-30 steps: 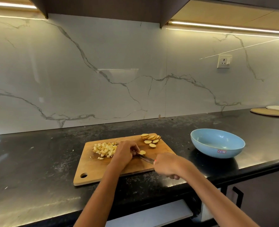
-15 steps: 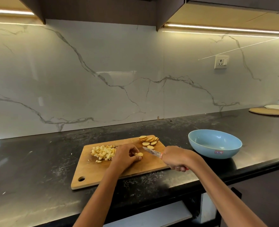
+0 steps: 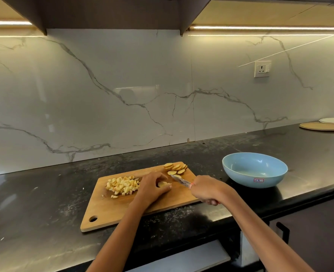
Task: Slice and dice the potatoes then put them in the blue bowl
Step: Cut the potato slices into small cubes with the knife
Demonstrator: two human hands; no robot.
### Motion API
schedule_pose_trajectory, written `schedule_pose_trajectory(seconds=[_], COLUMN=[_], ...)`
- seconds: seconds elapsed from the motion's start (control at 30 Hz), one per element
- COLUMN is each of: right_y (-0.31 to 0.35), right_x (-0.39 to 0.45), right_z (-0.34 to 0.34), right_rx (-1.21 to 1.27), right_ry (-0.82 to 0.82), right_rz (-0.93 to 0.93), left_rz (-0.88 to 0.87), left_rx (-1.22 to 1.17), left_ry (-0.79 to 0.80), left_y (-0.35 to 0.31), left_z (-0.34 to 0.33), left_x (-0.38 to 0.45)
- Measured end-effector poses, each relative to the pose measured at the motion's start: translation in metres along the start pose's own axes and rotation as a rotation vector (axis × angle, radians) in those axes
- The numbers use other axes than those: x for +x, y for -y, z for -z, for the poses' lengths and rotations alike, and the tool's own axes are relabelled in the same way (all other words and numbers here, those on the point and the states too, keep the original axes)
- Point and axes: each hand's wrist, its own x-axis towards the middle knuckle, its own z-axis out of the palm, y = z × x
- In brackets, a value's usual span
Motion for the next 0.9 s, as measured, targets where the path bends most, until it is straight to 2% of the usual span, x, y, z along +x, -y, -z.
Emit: schedule_pose_trajectory(seconds=[0.2, 0.43, 0.67, 0.9], right_y=[-0.006, 0.0, 0.021, 0.018], right_x=[0.005, 0.0, 0.001, 0.006], right_z=[-0.017, -0.048, -0.063, -0.042], right_rx=[-0.115, -0.23, -0.263, -0.144], right_ry=[-0.094, -0.234, -0.261, -0.204], right_rz=[-0.028, -0.025, 0.022, -0.018], left_rz=[-0.043, 0.065, 0.013, -0.005], left_rx=[-0.191, -0.029, 0.026, 0.018], left_ry=[0.154, -0.038, -0.017, 0.013], left_y=[-0.006, -0.005, -0.009, -0.007], left_z=[0.008, 0.011, 0.01, 0.013], left_x=[-0.001, -0.013, -0.017, -0.014])
